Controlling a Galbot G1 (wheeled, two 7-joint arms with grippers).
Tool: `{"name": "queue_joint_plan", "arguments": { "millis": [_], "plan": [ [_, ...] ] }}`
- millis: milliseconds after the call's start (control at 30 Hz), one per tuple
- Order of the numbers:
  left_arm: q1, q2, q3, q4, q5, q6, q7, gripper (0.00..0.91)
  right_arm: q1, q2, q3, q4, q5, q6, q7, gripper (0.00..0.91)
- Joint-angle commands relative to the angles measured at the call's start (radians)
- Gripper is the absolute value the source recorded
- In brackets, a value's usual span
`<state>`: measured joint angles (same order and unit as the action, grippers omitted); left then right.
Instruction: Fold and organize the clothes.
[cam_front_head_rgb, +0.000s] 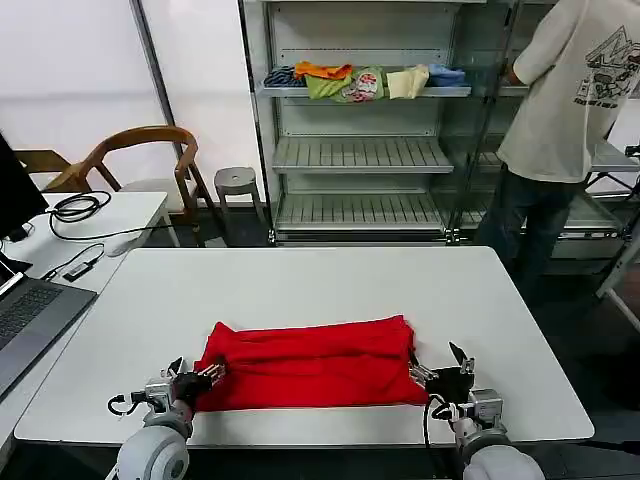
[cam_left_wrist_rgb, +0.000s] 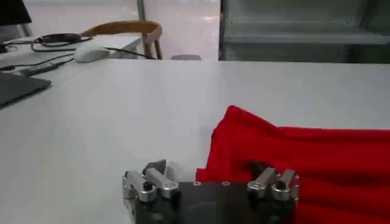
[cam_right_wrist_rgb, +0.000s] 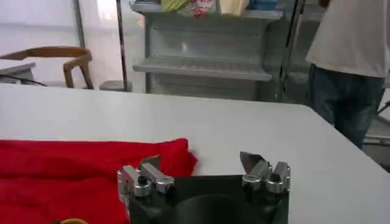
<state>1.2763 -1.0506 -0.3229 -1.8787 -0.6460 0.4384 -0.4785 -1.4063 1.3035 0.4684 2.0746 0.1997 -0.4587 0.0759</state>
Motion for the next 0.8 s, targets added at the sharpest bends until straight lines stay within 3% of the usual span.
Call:
{"name": "queue_joint_plan", "arguments": {
  "millis": [33, 800],
  "plan": [
    [-0.001, 0.001, 0.009, 0.008, -0.001, 0.004, -0.01, 0.02, 0.018, 0.004, -0.007, -0.01, -0.009, -0.002, 0.001, 0.907],
    [0.0, 0.012, 0.022, -0.006, 0.001, -0.017, 0.04, 0.02, 0.048, 0.018, -0.026, -0.037, -0.027, -0.007, 0.003, 0.907]
  ]
}}
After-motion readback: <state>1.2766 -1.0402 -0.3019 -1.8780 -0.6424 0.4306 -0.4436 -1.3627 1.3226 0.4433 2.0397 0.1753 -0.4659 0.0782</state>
